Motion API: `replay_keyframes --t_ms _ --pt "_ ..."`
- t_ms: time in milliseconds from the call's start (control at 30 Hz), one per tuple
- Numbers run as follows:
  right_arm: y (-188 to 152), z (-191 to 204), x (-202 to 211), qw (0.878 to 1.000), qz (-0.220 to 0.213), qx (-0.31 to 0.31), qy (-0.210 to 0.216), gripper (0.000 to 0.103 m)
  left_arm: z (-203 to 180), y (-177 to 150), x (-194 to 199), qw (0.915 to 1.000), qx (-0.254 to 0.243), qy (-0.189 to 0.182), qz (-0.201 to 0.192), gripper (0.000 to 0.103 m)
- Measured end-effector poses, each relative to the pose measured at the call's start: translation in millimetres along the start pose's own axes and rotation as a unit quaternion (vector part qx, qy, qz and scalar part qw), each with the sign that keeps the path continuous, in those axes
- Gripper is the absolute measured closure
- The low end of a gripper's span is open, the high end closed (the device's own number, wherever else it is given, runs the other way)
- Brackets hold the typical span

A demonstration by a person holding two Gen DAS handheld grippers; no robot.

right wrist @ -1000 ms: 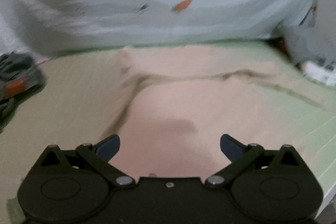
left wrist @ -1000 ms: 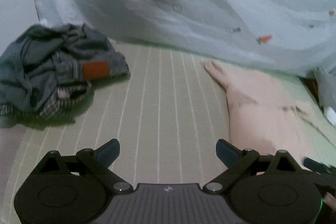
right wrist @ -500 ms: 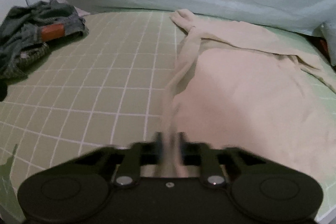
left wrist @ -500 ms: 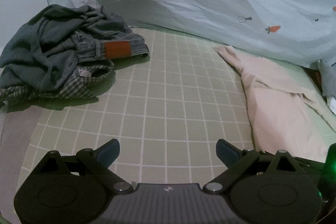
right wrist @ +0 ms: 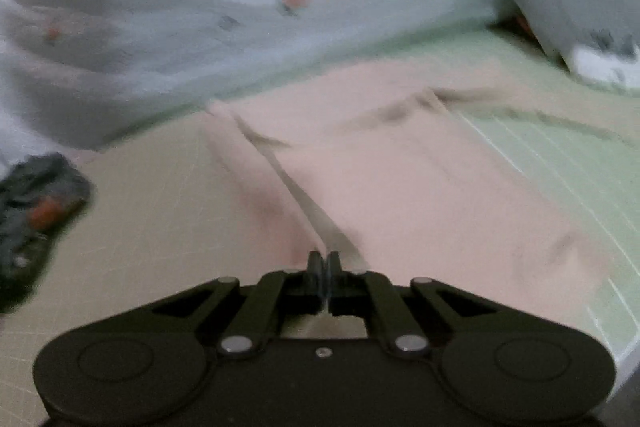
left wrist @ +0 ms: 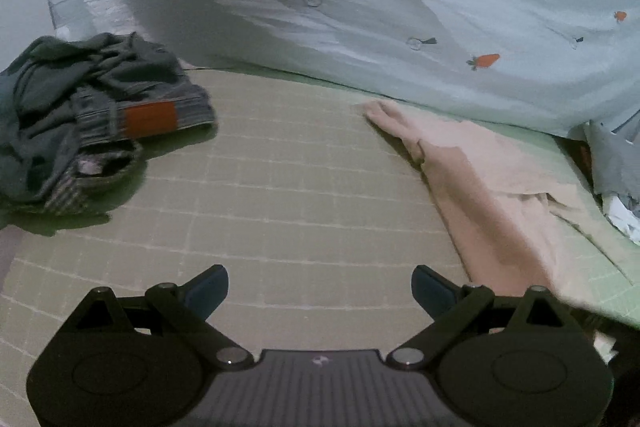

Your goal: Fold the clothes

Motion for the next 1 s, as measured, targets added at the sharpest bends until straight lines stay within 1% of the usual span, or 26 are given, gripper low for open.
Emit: replay_keyframes --t_ms 100,167,233,267,300,333,367,400,433,500,633,767,800,900,1000 --pt "0 -12 -15 0.998 0.035 0.042 -0.009 0.096 -24 6 -4 0.9999 -0.002 0.015 0.006 0.005" --pt "1 -21 -25 0.996 0.058 0.070 -0.015 0.091 -40 9 -8 0.9996 -0.005 0.025 0.010 0.005" --pt "3 -26 -31 0.992 0.076 0.102 -0.017 0.071 -54 11 -15 0.9992 -0.004 0.036 0.018 0.005" --pt "6 -26 -31 0.989 0.080 0.122 -0.014 0.067 -60 13 -18 0.9989 -0.001 0.042 0.020 0.005" --pt "11 -28 -31 0.988 0.081 0.133 -0.005 0.059 -66 15 -22 0.9987 0.002 0.047 0.021 0.005" --pt "20 -35 -30 0.988 0.082 0.127 0.010 0.048 -72 17 -25 0.9983 0.005 0.053 0.023 0.005" --pt "30 -43 -28 0.990 0.082 0.115 0.028 0.043 -78 19 -28 0.9980 0.008 0.058 0.025 0.005" --pt "38 -52 -27 0.991 0.083 0.099 0.043 0.033 -83 20 -31 0.9974 0.010 0.065 0.028 0.005" --pt "47 -61 -27 0.992 0.083 0.082 0.055 0.027 -88 21 -36 0.9967 0.013 0.074 0.032 0.005" --pt "64 -80 -25 0.993 0.079 0.058 0.070 0.025 -99 22 -45 0.9949 0.020 0.089 0.042 0.005" --pt "94 -117 -33 0.996 0.062 0.056 0.040 0.024 -114 25 -75 0.9901 0.045 0.108 0.077 0.005" --pt "116 -157 -45 0.997 0.058 0.036 0.018 0.024 -126 34 -110 0.9844 0.073 0.119 0.107 0.005" --pt "121 -167 -50 0.998 0.058 0.033 0.009 0.023 -130 38 -118 0.9840 0.071 0.120 0.111 0.005" --pt "139 -193 -62 0.999 0.050 0.014 -0.016 0.022 -143 52 -148 0.9829 0.040 0.124 0.130 0.005" --pt "165 -214 -82 0.999 0.039 -0.023 -0.028 0.021 -150 64 -174 0.9806 0.015 0.134 0.142 0.005"
Point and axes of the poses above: each gripper's, at about its wrist camera, not at the fingertips, and x roughly against the way its jaws point, z to its left, y to its top, the point moved 1 cm from there along -x, roughly the way its jaws point, and after that the axes turned 11 degrees about -x, right-handed, at the moved point
